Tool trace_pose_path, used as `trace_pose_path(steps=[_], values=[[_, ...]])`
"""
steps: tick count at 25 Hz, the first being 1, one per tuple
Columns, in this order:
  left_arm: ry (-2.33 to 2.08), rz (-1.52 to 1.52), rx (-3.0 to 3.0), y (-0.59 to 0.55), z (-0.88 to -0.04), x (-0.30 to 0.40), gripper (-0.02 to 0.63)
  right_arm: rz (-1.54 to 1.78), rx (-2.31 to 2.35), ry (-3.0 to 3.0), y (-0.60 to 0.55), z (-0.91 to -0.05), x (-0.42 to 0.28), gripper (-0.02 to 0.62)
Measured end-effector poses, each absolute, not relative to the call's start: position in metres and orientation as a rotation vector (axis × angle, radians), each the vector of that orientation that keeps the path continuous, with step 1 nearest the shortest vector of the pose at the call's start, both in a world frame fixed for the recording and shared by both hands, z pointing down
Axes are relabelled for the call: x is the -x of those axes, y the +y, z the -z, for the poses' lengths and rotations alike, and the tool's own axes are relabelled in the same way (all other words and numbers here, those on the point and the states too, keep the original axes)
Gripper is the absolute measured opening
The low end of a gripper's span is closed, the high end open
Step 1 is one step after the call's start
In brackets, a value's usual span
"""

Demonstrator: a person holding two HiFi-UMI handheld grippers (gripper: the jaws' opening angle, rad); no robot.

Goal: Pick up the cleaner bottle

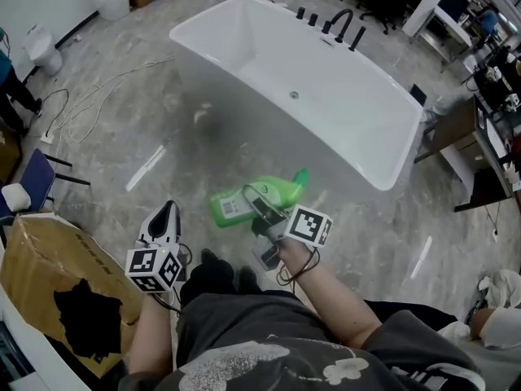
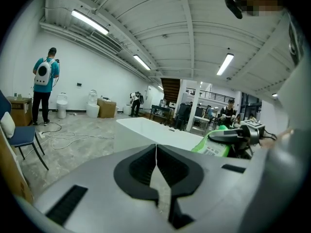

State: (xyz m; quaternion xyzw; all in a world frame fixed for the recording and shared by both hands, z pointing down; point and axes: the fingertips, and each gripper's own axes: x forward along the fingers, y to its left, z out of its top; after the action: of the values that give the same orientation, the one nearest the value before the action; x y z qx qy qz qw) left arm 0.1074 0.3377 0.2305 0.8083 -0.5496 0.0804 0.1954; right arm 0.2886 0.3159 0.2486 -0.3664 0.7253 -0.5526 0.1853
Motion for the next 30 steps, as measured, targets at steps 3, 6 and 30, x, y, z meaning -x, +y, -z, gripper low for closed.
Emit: trace_pose_path(steps=[3, 6, 30], values=[[-1.534, -0.252, -2.279, 0.346, -0.229, -0.110, 0.015, 1.541, 1.070, 2.040, 0.325, -0.251, -0.293, 0.198], [-1.531, -0.272, -2.285, 0.352, -0.233, -0.107, 0.015, 1.536, 1.061, 2.029, 0.333, -0.254, -0.291, 0.198], [-1.527, -0.188, -2.272, 0.496, -0.238, 0.011, 0.015, 1.551, 0.950, 2.082, 0.483, -0.247, -0.150, 0.198]])
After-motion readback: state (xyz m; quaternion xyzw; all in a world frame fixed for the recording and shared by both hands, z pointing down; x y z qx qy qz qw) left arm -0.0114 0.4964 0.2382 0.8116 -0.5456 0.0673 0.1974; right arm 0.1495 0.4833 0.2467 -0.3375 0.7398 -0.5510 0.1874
